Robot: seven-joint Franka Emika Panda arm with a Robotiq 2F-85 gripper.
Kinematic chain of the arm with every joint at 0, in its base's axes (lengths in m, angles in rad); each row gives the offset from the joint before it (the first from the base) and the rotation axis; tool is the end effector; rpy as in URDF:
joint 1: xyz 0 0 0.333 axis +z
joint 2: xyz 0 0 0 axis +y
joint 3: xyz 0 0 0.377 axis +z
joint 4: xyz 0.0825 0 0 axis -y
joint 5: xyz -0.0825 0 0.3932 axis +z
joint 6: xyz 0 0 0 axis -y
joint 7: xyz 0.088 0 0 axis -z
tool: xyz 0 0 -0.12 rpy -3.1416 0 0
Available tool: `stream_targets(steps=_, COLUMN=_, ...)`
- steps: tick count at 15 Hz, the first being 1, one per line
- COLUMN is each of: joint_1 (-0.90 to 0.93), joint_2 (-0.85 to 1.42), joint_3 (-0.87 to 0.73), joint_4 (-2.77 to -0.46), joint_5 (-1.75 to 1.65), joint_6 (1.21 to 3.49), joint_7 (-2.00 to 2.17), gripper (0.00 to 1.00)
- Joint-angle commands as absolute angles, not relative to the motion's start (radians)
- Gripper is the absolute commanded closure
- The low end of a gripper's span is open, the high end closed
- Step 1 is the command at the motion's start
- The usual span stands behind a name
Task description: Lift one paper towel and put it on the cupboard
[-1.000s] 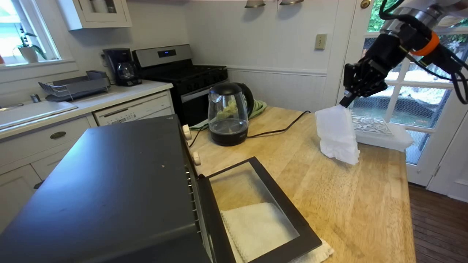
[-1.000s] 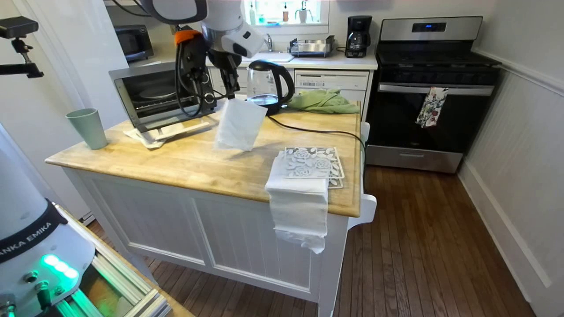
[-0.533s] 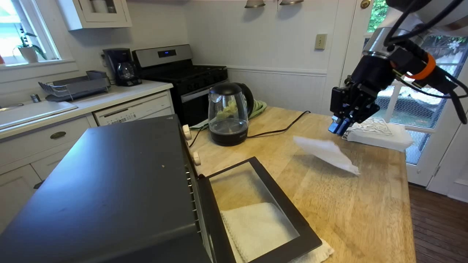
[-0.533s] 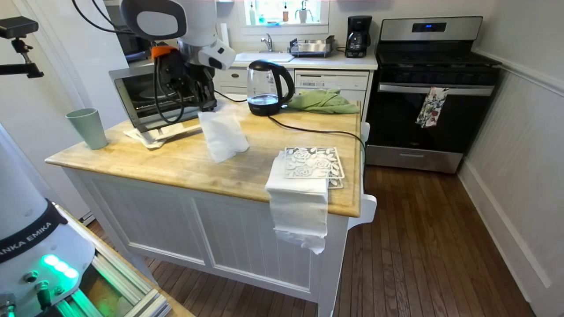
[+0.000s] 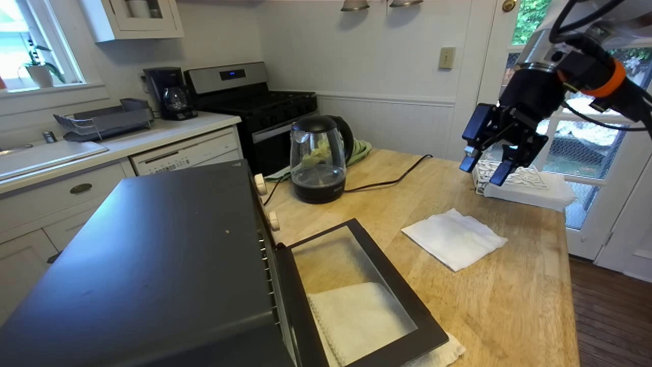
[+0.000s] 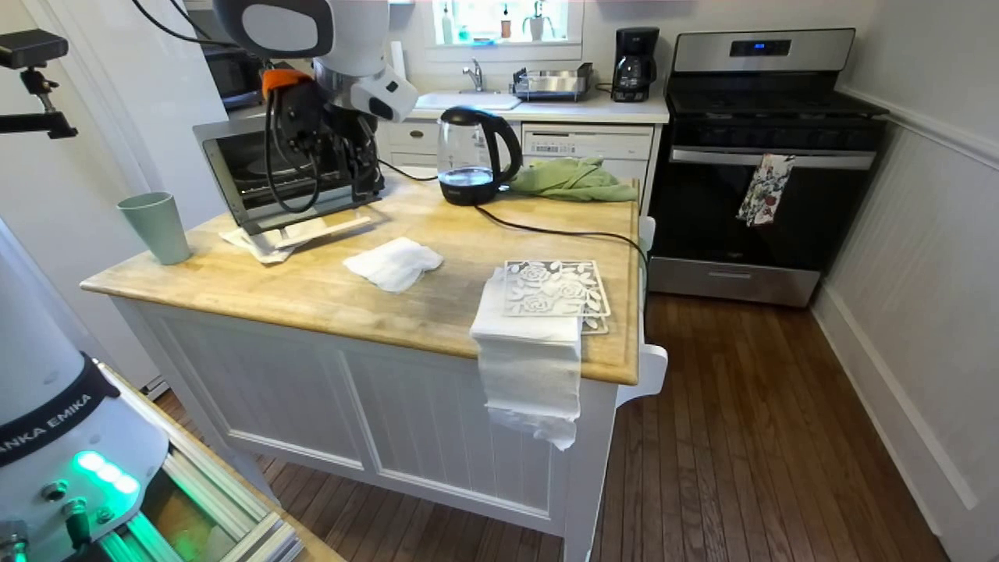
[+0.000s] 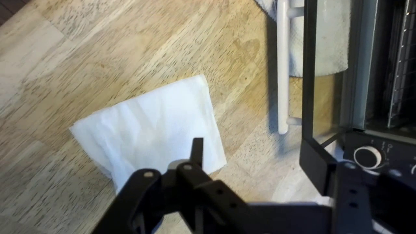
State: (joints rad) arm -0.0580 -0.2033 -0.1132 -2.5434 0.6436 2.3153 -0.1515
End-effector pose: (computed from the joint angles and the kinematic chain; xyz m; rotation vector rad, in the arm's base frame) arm 0.4301 -0.0571 0.3864 -2.5837 0.6169 -0.0649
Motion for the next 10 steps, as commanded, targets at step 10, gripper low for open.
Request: stream_targets(steps=10, joint_1=-0.293, joint_2=-0.281, joint_3=-0.276, joint_4=-2.55, joint_5=0.29, joint_6=2.643, joint_7=-0.077, gripper=0.0)
